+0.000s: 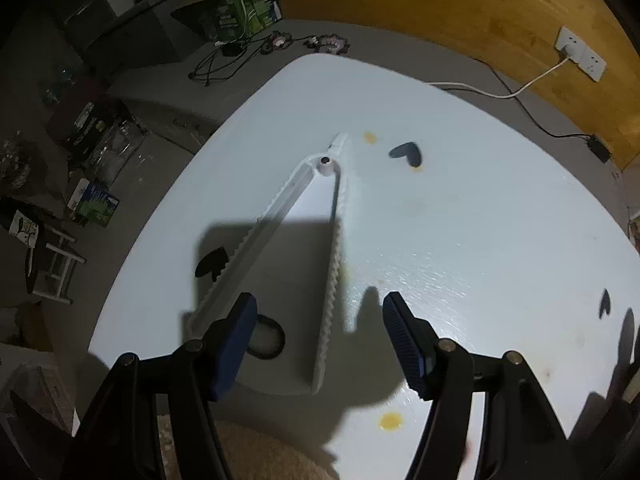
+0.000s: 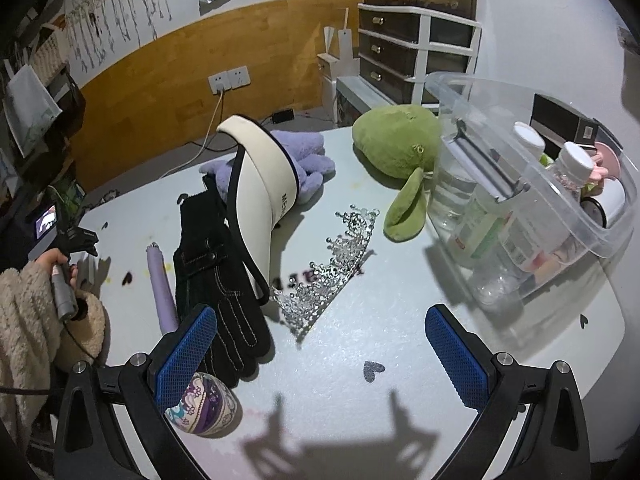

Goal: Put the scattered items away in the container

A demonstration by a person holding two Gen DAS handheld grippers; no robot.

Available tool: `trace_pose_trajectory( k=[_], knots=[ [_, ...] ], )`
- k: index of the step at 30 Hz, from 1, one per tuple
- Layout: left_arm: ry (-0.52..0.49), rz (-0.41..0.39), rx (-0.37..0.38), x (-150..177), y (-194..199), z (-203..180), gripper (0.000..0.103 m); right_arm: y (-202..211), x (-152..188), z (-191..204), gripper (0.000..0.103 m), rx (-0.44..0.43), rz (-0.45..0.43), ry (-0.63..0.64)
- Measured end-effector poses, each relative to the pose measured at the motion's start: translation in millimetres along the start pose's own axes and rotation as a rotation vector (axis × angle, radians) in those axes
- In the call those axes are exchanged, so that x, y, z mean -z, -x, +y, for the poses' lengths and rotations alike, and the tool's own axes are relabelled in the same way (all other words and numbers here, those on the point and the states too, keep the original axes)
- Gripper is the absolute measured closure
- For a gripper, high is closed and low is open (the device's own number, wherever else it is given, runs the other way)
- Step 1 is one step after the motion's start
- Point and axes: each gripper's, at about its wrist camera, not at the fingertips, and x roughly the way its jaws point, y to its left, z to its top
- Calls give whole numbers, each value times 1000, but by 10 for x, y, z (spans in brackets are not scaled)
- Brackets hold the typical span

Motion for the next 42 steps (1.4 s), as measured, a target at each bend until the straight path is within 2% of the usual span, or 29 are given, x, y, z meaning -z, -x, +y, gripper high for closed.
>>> trace_pose_trajectory(
  k=[5,7,8,9,10,11,14,18,24,33,42],
  knots=[
    [35,44,16,-26,-194,27,38,-76,-7,24,0,-70,28,59],
    [34,39,39,-56,-216,26,45,-106,-11,33,0,-90,38,76],
    [6,32,41,-59,-192,-18,56,-117,-12,37,0,-90,42,76],
    [-25,26,43,-62,-165,-67,72,-126,-12,39,0,-91,45,76],
    [-62,20,47,-47,-139,-128,77,-137,-12,40,0,-93,49,75],
    [-100,15,51,-31,-114,-190,87,-147,-12,43,0,-96,53,75],
    [-145,14,104,62,-52,-292,97,-164,-11,57,0,-101,62,76],
    [-242,12,182,312,103,-521,98,-154,-3,51,0,-106,60,72],
    [-369,-26,262,858,342,-731,98,-90,20,-22,0,-114,46,49],
    [-524,-61,340,1649,631,-694,98,46,90,-167,0,-139,29,16],
    [-618,-120,402,2351,878,-532,98,279,202,-180,0,-196,-2,80]
  ],
)
